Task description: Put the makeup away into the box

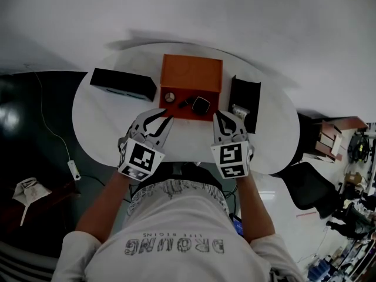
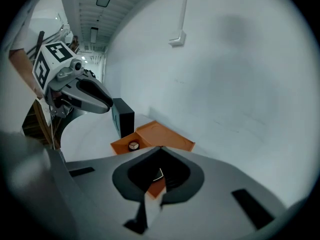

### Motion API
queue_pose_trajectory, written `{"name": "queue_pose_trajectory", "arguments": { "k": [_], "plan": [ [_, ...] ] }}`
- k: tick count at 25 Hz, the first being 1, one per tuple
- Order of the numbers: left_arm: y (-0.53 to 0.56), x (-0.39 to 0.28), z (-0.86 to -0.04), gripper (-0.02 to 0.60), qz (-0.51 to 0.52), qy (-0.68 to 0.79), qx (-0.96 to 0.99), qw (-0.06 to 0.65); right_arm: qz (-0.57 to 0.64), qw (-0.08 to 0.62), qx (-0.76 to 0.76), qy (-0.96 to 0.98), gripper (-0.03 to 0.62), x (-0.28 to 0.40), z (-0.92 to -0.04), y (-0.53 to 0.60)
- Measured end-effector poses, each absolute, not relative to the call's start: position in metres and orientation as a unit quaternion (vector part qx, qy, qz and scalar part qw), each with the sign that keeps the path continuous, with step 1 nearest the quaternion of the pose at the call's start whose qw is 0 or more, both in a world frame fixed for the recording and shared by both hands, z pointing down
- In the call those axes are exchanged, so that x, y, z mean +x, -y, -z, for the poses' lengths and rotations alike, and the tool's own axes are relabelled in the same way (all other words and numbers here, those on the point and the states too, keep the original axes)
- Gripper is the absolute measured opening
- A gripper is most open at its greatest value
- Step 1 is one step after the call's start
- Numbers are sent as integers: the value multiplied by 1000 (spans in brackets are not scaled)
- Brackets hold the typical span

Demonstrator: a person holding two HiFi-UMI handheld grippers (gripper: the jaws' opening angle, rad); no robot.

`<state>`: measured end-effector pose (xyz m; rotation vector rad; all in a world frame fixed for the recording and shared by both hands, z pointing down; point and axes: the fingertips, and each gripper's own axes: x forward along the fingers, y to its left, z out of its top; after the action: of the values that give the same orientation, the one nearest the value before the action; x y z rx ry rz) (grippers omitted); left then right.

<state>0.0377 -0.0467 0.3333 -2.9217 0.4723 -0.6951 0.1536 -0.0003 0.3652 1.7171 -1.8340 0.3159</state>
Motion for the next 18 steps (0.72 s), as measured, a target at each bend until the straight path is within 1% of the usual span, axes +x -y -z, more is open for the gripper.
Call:
{"name": "queue_pose_trajectory", "arguments": {
  "k": [6,18],
  "plan": [
    [48,43,-318,66,204,-170,-963,48,-117,287,647,697,8,156,-359,-2],
    [55,49,-307,44,192,-187,-962,41,-148,226,649,711,6,170,-344,-4]
  ]
}}
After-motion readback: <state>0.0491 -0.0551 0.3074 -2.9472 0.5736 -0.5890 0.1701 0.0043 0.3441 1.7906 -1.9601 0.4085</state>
